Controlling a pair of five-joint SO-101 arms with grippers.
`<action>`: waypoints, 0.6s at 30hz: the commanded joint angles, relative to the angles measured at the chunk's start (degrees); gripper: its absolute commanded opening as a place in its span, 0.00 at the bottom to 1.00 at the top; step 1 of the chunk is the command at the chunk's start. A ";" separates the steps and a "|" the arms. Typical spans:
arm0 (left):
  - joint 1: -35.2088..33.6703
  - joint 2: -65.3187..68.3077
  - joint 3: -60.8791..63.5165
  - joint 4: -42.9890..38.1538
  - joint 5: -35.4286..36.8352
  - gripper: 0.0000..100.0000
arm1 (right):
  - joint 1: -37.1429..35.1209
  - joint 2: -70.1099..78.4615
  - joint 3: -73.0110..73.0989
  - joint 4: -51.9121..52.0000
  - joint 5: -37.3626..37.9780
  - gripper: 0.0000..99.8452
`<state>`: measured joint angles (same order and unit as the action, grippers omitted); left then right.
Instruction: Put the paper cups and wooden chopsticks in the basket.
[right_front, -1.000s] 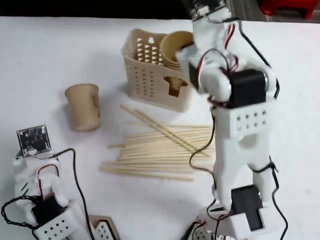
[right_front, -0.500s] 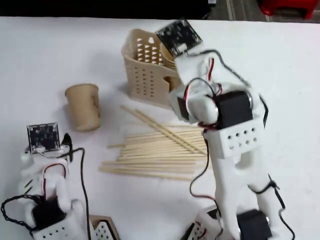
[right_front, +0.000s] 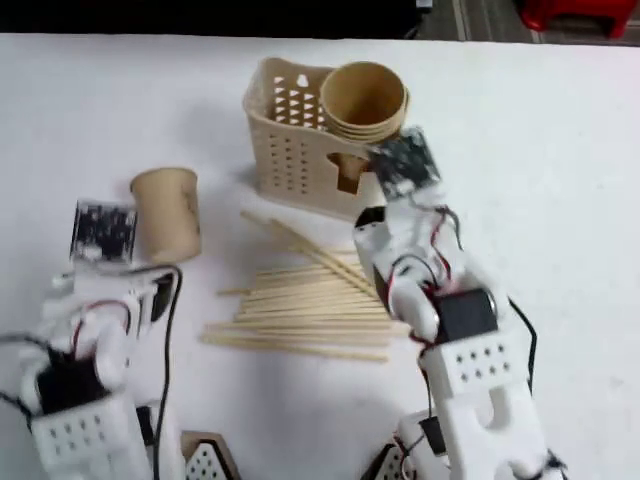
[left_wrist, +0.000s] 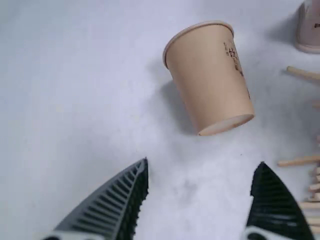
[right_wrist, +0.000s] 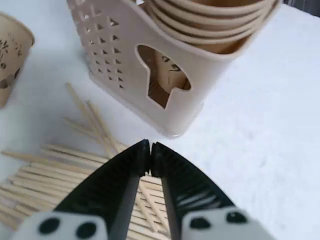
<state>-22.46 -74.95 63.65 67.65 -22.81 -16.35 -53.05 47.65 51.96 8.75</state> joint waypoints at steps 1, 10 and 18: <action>2.24 19.65 -12.84 -1.41 -0.26 0.36 | 2.59 -6.64 3.60 -4.79 -1.67 0.02; 3.82 53.49 -37.63 -1.49 3.78 0.36 | 2.95 -12.26 12.04 -12.44 -1.58 0.02; 5.67 83.82 -57.41 0.44 9.76 0.36 | 3.03 -12.53 12.31 -12.35 -1.58 0.02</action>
<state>-19.21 -3.47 16.62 67.38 -15.87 -13.80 -64.40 60.22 40.79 7.78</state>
